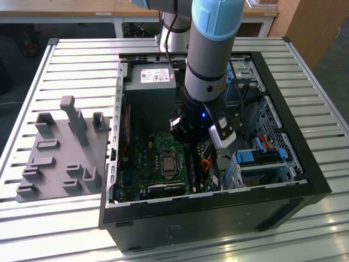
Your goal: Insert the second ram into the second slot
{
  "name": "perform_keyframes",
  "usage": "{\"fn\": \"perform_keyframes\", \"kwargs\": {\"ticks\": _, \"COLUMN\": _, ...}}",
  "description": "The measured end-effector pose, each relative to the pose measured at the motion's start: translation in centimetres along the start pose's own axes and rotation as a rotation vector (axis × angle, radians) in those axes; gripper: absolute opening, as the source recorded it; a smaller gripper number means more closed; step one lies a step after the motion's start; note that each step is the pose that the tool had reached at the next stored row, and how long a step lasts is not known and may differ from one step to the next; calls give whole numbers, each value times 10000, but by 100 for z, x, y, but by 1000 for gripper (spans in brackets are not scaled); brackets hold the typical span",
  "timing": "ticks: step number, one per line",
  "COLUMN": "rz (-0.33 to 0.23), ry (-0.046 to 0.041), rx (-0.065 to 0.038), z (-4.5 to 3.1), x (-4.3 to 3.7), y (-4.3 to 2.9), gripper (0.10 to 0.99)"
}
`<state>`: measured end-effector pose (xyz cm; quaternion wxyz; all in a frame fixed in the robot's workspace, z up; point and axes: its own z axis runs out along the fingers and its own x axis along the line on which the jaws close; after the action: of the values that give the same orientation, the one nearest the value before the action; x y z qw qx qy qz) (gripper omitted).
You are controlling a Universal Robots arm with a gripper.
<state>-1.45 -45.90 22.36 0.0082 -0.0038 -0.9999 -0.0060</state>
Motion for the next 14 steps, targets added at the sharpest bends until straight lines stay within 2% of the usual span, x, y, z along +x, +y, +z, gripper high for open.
{"fn": "perform_keyframes", "kwargs": {"ticks": 14, "rz": -1, "ry": 58, "rx": 4, "z": 46, "x": -1, "y": -1, "gripper": 137}}
